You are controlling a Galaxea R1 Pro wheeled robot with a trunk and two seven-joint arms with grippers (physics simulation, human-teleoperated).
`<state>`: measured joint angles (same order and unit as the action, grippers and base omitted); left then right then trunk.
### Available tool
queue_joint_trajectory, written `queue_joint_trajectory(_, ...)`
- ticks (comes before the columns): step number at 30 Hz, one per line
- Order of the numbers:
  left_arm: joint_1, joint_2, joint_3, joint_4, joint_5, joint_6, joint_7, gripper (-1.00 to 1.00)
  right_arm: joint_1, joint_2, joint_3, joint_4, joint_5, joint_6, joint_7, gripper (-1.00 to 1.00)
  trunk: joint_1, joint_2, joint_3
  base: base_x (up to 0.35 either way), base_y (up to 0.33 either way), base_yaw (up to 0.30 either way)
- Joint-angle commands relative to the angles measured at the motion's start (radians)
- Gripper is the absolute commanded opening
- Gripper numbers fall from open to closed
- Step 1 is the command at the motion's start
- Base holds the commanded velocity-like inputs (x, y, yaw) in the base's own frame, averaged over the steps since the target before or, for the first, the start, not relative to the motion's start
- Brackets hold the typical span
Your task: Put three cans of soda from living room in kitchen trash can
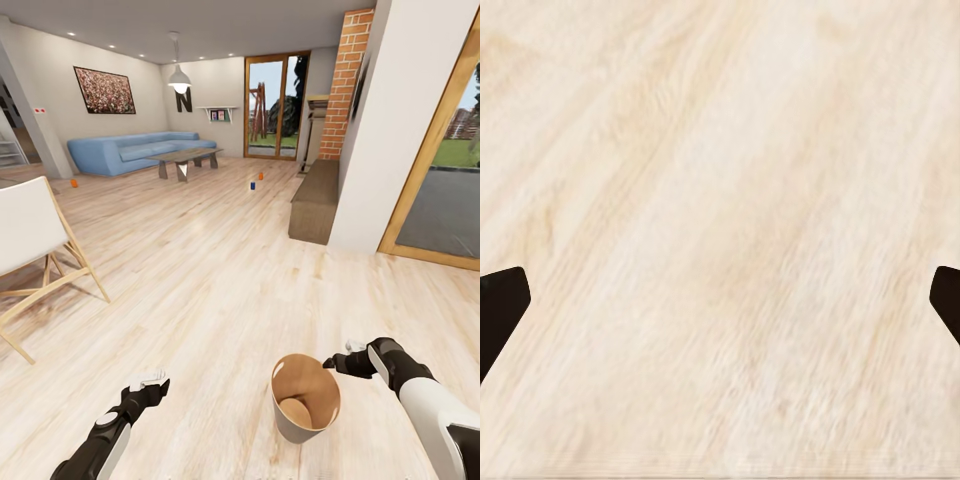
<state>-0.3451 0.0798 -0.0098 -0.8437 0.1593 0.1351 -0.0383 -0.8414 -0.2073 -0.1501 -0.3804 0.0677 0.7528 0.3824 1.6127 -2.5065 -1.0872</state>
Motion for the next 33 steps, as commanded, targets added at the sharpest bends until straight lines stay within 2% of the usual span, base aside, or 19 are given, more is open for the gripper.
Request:
queue_joint_trajectory(1,0.0,0.0,0.0,0.0,-0.001,0.0,0.0,1.0,0.0,0.0,0.0,0.0,0.0,0.0,0.0,1.0,0.0,0.0,-0.004,0.002,0.0,0.0)
queue_joint_trajectory(31,0.0,-0.001,-0.001,0.001,-0.004,0.003,0.0,1.0,0.0,0.0,0.001,0.0,0.0,0.0,0.0,1.0,0.014,-0.007,-0.12,0.0,0.0,0.0)
queue_joint_trajectory(33,0.0,-0.001,-0.001,0.001,-0.004,0.002,0.0,1.0,0.0,0.001,0.001,0.0,0.0,-0.001,0.0,1.0,0.014,-0.007,-0.12,0.0,0.0,0.0)
